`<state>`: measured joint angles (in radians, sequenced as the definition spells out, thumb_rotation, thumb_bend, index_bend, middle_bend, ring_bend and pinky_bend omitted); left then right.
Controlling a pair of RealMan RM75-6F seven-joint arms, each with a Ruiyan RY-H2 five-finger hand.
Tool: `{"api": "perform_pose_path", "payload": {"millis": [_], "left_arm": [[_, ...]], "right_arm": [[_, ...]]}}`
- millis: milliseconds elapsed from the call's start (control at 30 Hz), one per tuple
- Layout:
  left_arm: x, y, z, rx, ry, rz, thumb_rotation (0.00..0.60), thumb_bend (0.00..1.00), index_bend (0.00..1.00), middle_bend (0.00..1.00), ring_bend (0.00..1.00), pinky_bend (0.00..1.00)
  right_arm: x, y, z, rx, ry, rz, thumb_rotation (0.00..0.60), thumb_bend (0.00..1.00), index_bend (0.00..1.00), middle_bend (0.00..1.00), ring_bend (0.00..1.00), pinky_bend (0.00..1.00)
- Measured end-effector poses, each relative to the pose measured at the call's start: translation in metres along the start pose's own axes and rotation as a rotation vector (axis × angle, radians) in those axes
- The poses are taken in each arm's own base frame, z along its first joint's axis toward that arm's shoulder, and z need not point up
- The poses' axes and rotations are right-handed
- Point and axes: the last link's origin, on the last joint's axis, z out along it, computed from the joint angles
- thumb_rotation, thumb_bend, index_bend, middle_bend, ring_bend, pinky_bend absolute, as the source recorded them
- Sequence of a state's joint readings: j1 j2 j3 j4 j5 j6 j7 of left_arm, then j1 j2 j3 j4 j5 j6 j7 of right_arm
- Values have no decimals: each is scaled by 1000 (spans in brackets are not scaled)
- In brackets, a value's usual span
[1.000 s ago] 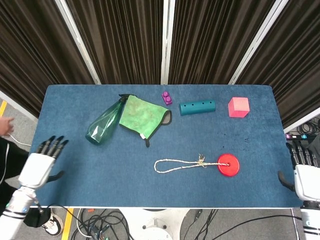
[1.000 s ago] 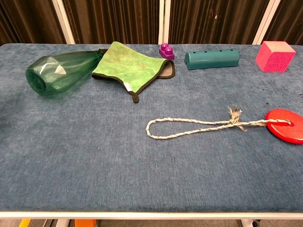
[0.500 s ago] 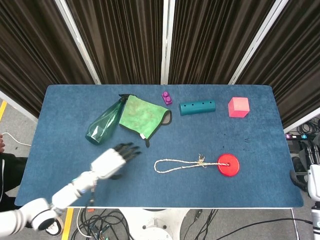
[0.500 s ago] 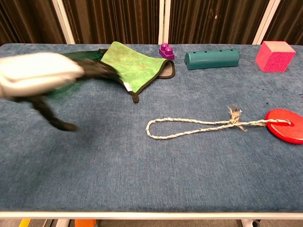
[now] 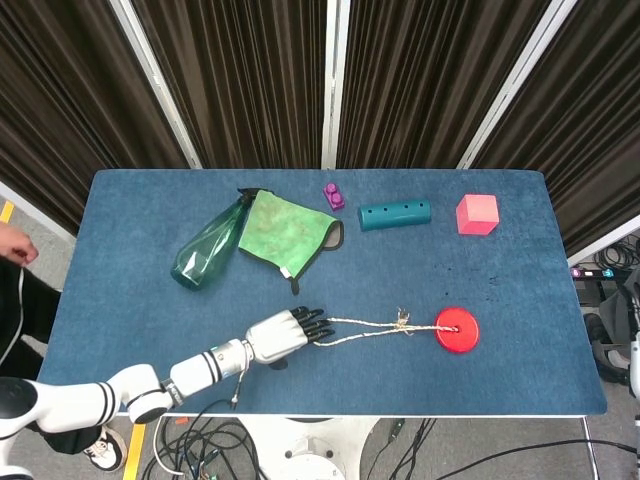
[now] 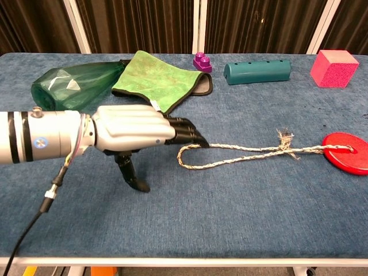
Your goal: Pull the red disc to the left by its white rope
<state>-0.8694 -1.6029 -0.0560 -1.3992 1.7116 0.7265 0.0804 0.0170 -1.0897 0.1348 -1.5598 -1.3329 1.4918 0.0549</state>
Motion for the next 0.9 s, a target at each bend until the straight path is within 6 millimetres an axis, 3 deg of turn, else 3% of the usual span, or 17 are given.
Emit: {"api": "perform_pose_path", "payload": {"millis": [233, 367, 500, 900], "left_arm": [[-8, 0, -3, -5, -56, 5, 600, 162, 87, 200, 0, 166], [-8, -4, -6, 7, -78, 17, 600, 176, 87, 412, 6, 164], [-3, -8, -12, 24, -76, 23, 600, 186, 87, 592, 78, 163], [0, -13, -31, 62, -80, 33, 600, 195, 98, 852, 303, 162]], "right_arm": [[-3, 4, 0, -8, -4, 7, 600, 246, 0, 0, 0, 0], [-3, 3, 1, -7, -2, 7, 600, 246, 0, 0, 0, 0], [-4, 2, 1, -3, -4, 6, 600, 247, 0, 0, 0, 0], [-7, -4, 2, 5, -17, 1, 600, 250, 0, 0, 0, 0]]}}
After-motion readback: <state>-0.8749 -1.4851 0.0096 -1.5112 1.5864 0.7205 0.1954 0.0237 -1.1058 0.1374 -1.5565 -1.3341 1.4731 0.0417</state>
